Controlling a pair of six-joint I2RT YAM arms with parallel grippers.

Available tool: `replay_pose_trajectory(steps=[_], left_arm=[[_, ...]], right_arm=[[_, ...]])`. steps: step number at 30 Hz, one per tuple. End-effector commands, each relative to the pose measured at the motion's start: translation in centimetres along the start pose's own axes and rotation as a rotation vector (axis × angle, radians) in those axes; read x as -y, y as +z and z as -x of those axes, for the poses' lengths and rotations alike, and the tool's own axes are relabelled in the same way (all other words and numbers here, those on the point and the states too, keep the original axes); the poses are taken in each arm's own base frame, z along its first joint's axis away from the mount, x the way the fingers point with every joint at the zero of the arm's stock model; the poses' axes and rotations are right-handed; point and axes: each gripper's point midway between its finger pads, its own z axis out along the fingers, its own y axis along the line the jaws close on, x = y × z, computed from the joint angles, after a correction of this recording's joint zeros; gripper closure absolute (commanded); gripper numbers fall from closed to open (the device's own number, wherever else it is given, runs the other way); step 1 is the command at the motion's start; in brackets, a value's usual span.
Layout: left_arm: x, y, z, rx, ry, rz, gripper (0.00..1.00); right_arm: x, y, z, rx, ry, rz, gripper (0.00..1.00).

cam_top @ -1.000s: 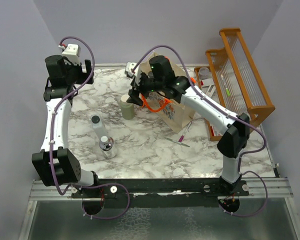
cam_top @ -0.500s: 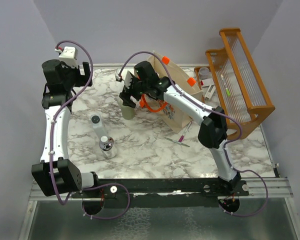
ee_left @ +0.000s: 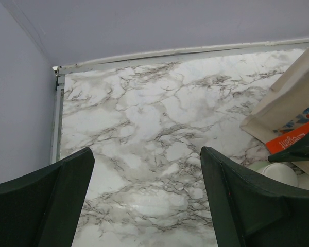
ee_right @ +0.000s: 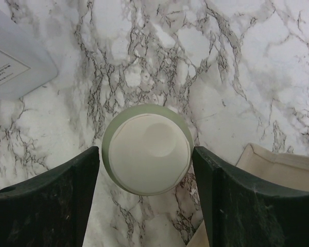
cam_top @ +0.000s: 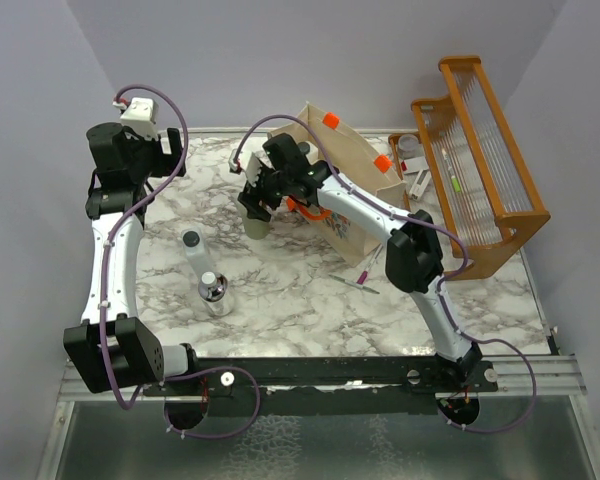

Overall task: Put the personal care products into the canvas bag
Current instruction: Pick up the care product from the center of the board.

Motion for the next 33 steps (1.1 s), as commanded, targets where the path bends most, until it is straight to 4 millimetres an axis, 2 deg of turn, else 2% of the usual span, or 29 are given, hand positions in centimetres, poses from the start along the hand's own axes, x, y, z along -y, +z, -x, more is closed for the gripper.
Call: replay_pose_trajectory(steps=[1, 10, 22, 26, 30, 33], left_arm=[[0.0, -0.7, 1.3, 0.048, 0.027, -0.001, 0.13], [0.5, -0.6, 0.6, 0.032, 0.025, -0.031, 0.13], [0.8, -0.8, 0.2, 0.022, 0.044, -0.051, 0.13], [1.5, -0.8, 0.0, 0.014, 0.042, -0.091, 0.16], [2.3, -0.8, -0.4, 0.008, 0.028, -0.131, 0.17], [2.5, -0.7, -0.8, 0.002, 0.023, -0.142, 0.18]], right_arm=[[-0.5, 0.4, 1.3, 0.048, 0.003, 0.026, 0.28], [-0.7, 0.0, 2.2, 0.08, 0.014, 0.034, 0.29], [-0.5, 0.2, 2.1, 0.072, 0.011, 0.029, 0.59], [-0.7, -0.5, 2.7, 0.078, 0.004, 0.033, 0.73], [-0.9, -1.6, 3.5, 0.088, -0.004, 0.037, 0.96], [-1.4, -2.9, 4.6, 0.11, -0.014, 0.055, 0.99]])
